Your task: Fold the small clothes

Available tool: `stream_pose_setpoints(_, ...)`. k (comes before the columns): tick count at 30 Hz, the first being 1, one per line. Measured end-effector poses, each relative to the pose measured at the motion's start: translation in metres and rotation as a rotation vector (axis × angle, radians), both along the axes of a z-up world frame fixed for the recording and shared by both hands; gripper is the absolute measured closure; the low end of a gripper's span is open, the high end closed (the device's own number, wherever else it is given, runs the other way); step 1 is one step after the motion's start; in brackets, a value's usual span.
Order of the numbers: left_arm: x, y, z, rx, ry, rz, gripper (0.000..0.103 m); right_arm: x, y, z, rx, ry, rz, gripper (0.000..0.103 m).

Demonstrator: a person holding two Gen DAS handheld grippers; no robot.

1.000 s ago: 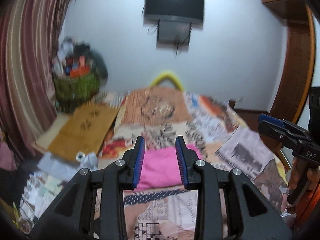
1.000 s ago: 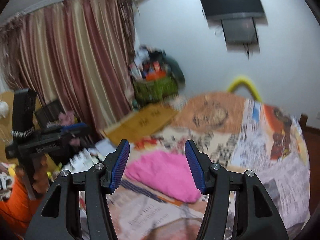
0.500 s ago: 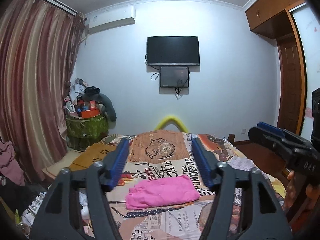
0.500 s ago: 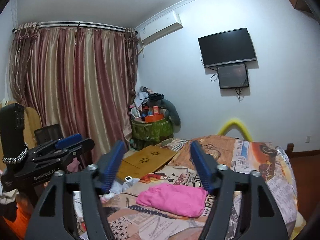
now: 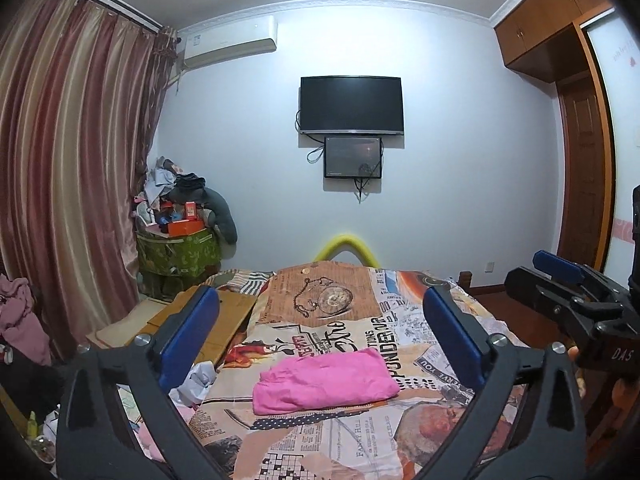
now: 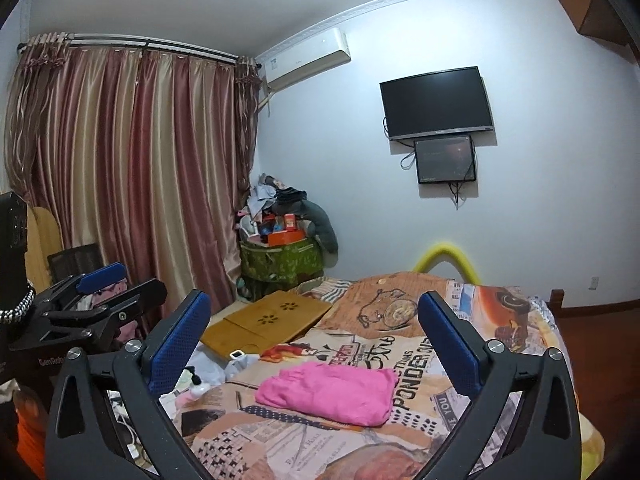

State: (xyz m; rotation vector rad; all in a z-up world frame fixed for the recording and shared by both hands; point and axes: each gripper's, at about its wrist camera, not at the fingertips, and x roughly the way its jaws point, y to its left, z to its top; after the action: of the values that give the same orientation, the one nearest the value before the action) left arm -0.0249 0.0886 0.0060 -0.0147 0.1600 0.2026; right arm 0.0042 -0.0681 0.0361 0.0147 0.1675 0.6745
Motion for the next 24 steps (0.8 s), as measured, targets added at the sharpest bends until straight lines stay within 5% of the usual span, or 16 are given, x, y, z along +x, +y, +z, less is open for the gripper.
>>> stream_pose_setpoints(24, 0.002, 0.0, -0.004, -0.015, 0.009, -0.002, 0.0, -0.015, -0.003, -0.003, -0.013, -0.008, -0.009, 0.0)
